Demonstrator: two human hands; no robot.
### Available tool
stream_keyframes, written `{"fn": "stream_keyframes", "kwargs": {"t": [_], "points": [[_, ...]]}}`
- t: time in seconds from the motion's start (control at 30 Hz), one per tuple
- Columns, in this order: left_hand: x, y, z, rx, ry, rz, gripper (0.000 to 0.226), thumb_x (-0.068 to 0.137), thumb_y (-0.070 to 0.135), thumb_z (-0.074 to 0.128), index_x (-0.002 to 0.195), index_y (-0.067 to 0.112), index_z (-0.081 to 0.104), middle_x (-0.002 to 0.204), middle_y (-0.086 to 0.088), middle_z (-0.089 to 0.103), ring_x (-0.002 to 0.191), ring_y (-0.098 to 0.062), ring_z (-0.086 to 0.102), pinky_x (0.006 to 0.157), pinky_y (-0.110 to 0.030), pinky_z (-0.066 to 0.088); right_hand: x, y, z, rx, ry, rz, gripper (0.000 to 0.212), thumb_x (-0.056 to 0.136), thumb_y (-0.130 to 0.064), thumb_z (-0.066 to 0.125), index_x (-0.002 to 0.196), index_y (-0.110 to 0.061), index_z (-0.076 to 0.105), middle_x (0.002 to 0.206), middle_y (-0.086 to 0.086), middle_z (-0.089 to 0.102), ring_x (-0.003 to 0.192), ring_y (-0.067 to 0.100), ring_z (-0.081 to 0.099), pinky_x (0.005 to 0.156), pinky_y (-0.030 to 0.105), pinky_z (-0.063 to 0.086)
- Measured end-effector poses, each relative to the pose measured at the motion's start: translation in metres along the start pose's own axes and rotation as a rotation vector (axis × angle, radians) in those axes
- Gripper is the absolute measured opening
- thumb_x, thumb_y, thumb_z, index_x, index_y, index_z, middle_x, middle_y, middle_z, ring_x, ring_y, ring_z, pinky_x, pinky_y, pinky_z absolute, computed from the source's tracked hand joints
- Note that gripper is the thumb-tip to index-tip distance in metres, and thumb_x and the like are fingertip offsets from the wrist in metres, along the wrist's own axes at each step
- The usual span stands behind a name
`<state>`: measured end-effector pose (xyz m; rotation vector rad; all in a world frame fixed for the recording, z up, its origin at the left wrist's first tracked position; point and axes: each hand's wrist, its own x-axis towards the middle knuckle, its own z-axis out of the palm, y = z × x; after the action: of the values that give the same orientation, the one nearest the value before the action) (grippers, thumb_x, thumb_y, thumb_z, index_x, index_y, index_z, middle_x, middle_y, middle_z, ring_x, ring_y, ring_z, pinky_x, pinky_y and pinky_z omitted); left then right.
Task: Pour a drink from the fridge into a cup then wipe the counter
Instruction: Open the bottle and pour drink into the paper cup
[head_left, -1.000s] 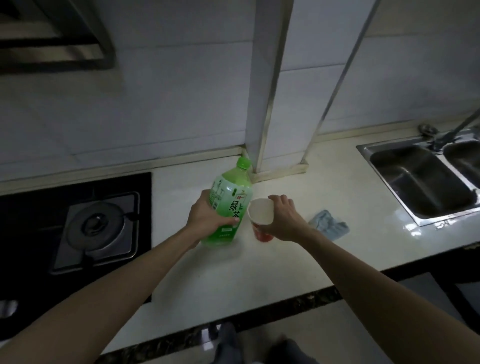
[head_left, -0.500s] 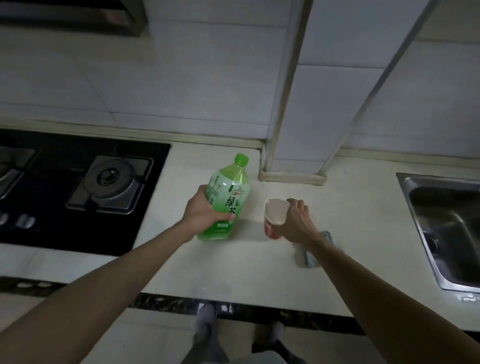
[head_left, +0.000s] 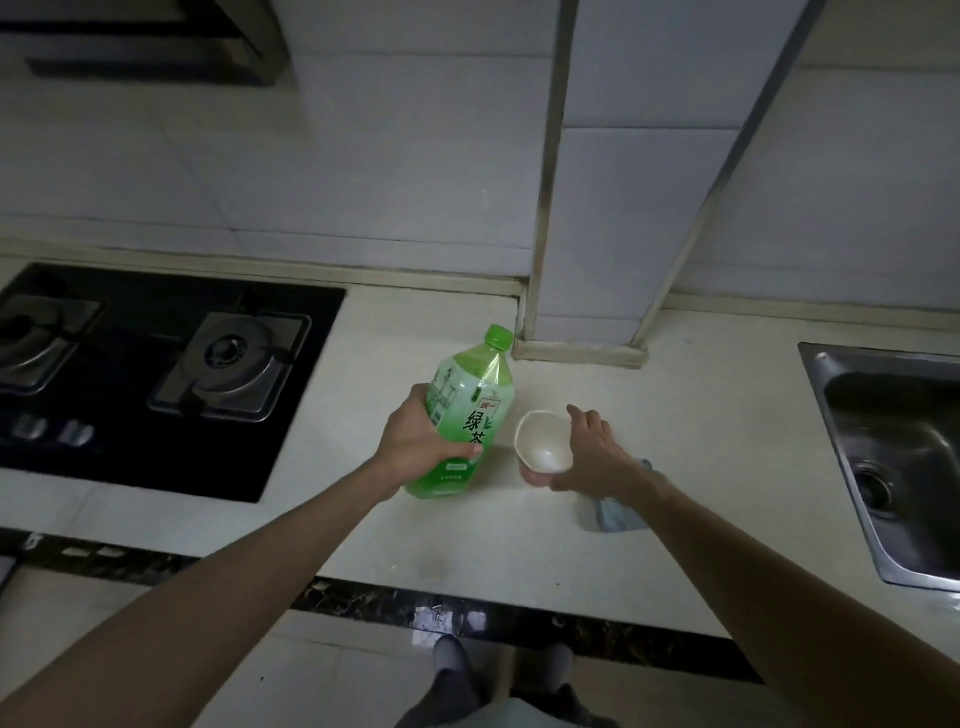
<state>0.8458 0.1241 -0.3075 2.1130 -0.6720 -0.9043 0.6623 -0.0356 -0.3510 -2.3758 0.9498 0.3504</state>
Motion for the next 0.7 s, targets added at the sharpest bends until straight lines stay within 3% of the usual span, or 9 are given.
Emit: {"fn": "stream_keyframes", "kwargs": {"t": [0.1,0.17,0.27,0.33,0.43,0.5,0.6,0.7], "points": [[0.007,0.003,-0.010,0.012,-0.009,0.029,0.086,0.057,0.022,0.095,0.126,0.018,0.045,0.107,0.007,0.061,0.103,-0.017,0.059,0.072,-0.022,0.046,0.003,-0.002,-0.019,-0.019,-0.022,0.037,0.096,0.079,-0.024,0.077,0.151,-0.004,0.015,0.144,0.016,0.030,0.130,0.030,0.032,0.108,0.040,0.034],[0.010,0.007,-0.016,0.013,-0.004,0.050,0.087,0.056,0.022,0.096,0.127,0.018,0.045,0.108,0.005,0.061,0.103,-0.017,0.058,0.073,-0.023,0.046,0.009,-0.010,-0.035,0.024,0.082,0.027,0.071,0.086,-0.021,0.068,0.145,-0.007,0.032,0.140,0.012,0.039,0.126,0.027,0.037,0.105,0.038,0.037],[0.013,0.010,-0.026,0.031,-0.010,0.092,0.085,0.056,0.022,0.095,0.125,0.019,0.046,0.107,0.005,0.061,0.101,-0.018,0.059,0.076,-0.026,0.048,0.016,-0.034,-0.062,0.170,0.318,-0.010,0.035,0.088,-0.017,0.061,0.122,-0.012,0.060,0.116,0.003,0.059,0.107,0.019,0.055,0.087,0.031,0.046],[0.014,0.012,-0.033,0.043,-0.019,0.122,0.085,0.055,0.022,0.096,0.124,0.020,0.046,0.106,0.006,0.061,0.100,-0.017,0.060,0.078,-0.027,0.050,0.017,-0.054,-0.075,0.243,0.395,0.008,0.016,0.090,-0.022,0.053,0.096,-0.015,0.067,0.098,0.000,0.068,0.090,0.020,0.063,0.072,0.027,0.044],[0.016,0.012,-0.042,0.074,-0.037,0.174,0.080,0.055,0.022,0.096,0.118,0.023,0.046,0.103,0.009,0.061,0.098,-0.015,0.060,0.072,-0.022,0.048,0.016,-0.084,-0.091,0.411,0.454,0.032,0.045,0.097,-0.041,0.043,0.074,-0.011,0.067,0.071,0.002,0.069,0.072,0.023,0.065,0.070,0.035,0.051],[0.015,0.011,-0.047,0.132,-0.051,0.233,0.080,0.055,0.022,0.096,0.118,0.024,0.046,0.101,0.012,0.060,0.096,-0.013,0.059,0.069,-0.018,0.045,0.016,-0.101,-0.098,0.479,0.468,0.043,0.058,0.097,-0.053,0.035,0.068,-0.013,0.065,0.065,0.001,0.066,0.067,0.023,0.063,0.071,0.035,0.050],[0.015,0.009,-0.053,0.211,-0.059,0.309,0.084,0.055,0.025,0.096,0.123,0.020,0.047,0.107,0.010,0.061,0.099,-0.013,0.059,0.073,-0.022,0.047,0.016,-0.118,-0.100,0.216,0.439,0.077,0.071,0.094,-0.066,0.025,0.061,-0.012,0.056,0.071,0.009,0.065,0.070,0.029,0.061,0.072,0.037,0.049],[0.015,0.008,-0.056,0.300,-0.055,0.375,0.084,0.054,0.029,0.094,0.125,0.022,0.048,0.114,0.007,0.060,0.100,-0.014,0.059,0.078,-0.029,0.049,0.015,-0.128,-0.096,-0.009,0.441,0.117,0.066,0.095,-0.062,0.025,0.065,-0.011,0.054,0.074,0.011,0.060,0.072,0.029,0.059,0.070,0.035,0.047]]}}
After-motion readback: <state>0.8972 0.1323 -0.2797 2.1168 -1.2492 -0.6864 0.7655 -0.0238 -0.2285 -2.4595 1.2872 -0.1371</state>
